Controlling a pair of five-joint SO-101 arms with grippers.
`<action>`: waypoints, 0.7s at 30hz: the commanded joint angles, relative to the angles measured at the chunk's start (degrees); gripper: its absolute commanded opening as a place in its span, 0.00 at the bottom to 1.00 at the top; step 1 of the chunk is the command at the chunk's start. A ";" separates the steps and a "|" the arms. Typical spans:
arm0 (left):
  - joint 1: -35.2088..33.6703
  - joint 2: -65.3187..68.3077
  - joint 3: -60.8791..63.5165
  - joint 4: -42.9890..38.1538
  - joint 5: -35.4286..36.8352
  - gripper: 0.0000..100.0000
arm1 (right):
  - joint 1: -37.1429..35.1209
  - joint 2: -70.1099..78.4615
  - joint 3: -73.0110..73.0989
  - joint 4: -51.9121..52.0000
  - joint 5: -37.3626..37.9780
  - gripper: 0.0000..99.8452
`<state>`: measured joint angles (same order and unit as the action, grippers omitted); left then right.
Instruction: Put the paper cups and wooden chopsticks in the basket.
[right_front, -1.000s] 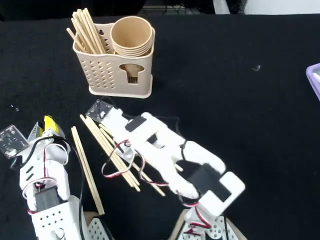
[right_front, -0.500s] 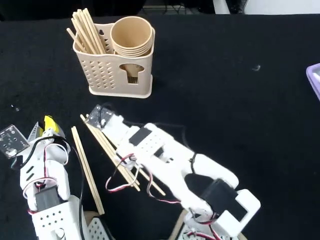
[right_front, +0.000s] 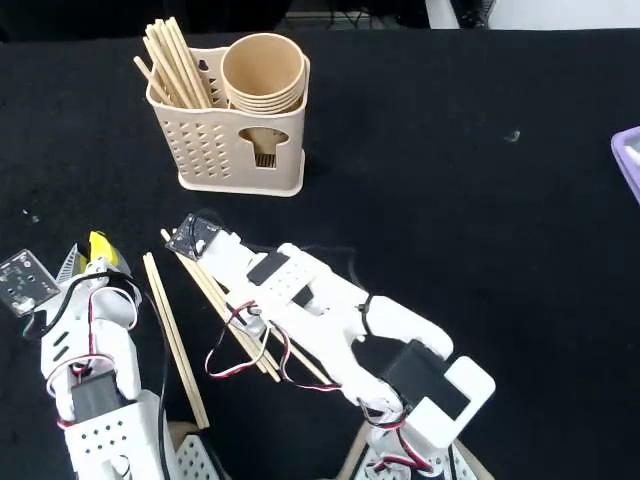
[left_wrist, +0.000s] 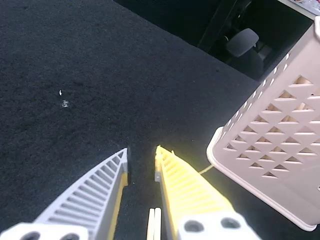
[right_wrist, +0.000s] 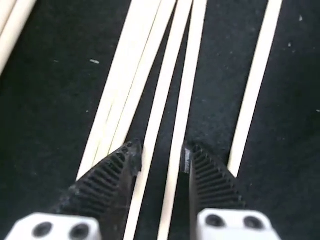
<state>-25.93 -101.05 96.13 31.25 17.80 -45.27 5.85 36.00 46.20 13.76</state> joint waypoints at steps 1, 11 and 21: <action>0.31 -0.35 1.36 -0.79 -0.35 0.10 | -0.79 0.40 -1.98 -0.26 -0.09 0.00; 0.22 -0.35 1.36 -0.79 -0.35 0.10 | 3.16 0.48 -2.15 3.08 4.04 0.02; 0.22 -0.35 1.36 -0.79 -0.35 0.10 | 3.43 0.92 -2.15 5.01 5.01 0.11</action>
<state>-25.93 -101.05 96.13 31.25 17.80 -43.25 6.11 34.77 50.33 18.24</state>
